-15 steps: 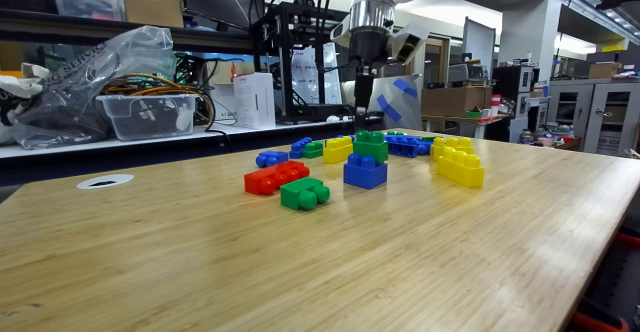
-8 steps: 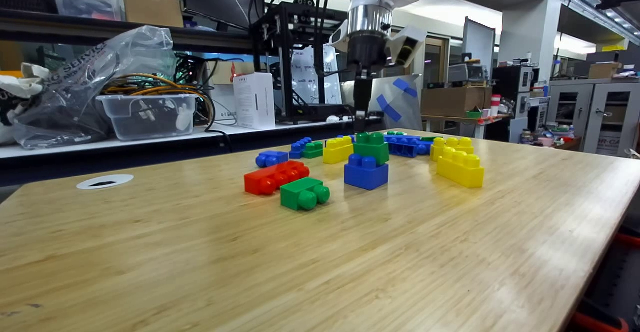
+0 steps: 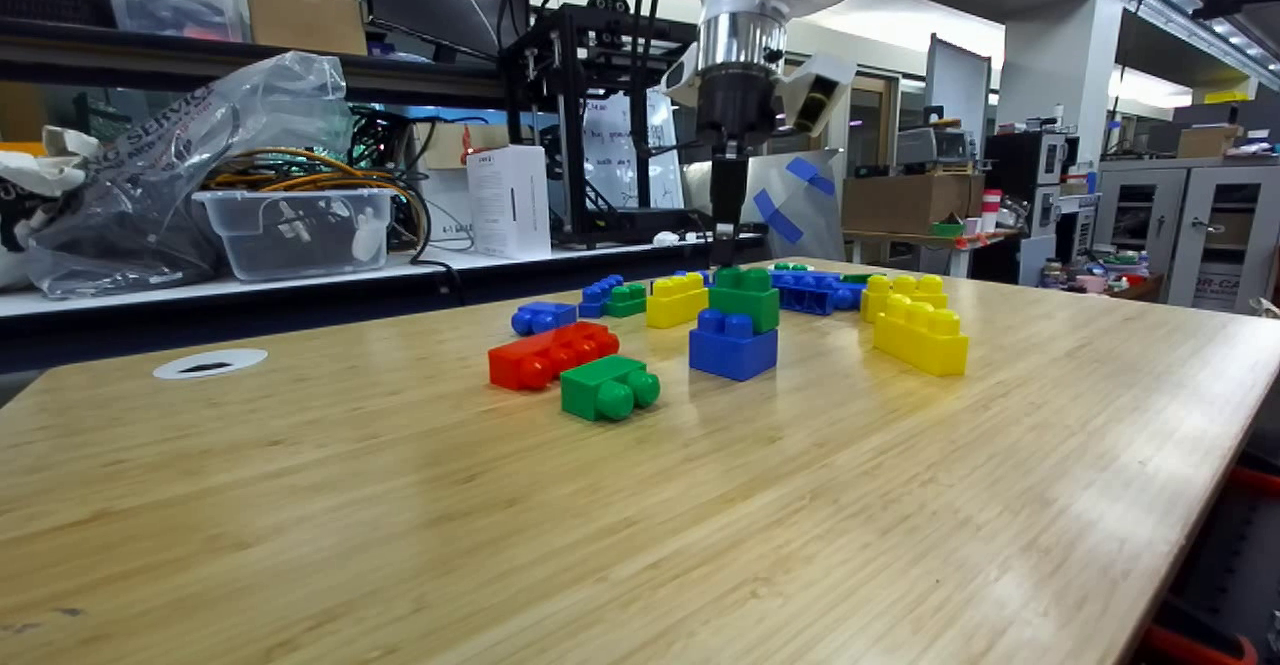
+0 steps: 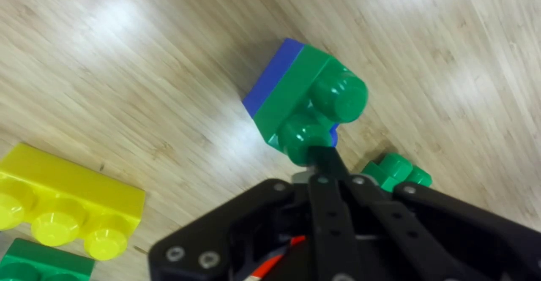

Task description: Put one of the green blocks on top of one of the blue blocks

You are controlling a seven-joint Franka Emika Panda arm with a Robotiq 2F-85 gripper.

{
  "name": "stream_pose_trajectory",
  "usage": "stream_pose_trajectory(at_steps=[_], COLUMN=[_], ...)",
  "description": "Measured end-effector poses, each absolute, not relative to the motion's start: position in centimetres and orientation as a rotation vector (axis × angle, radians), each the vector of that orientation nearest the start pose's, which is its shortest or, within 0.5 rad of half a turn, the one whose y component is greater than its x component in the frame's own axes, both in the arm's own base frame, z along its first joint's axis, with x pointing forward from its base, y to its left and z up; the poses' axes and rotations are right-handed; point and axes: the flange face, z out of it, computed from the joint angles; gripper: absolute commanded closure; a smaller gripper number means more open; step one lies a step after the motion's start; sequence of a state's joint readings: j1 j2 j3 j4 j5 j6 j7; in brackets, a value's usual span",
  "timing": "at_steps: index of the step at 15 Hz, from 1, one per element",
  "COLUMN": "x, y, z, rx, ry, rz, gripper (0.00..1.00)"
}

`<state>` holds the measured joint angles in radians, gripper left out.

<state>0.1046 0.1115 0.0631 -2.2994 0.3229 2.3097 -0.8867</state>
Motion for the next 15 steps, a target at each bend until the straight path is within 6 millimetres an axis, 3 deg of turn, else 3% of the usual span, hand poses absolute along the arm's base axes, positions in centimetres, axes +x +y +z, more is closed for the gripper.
stream_pose_trajectory(at_steps=[10,15], x=[50.5,50.6], y=[8.5,8.8], z=[29.4,33.4], rx=[-2.652,-2.669], ry=[-1.152,-1.211], rz=[0.017,-0.081], gripper=[1.00,1.00])
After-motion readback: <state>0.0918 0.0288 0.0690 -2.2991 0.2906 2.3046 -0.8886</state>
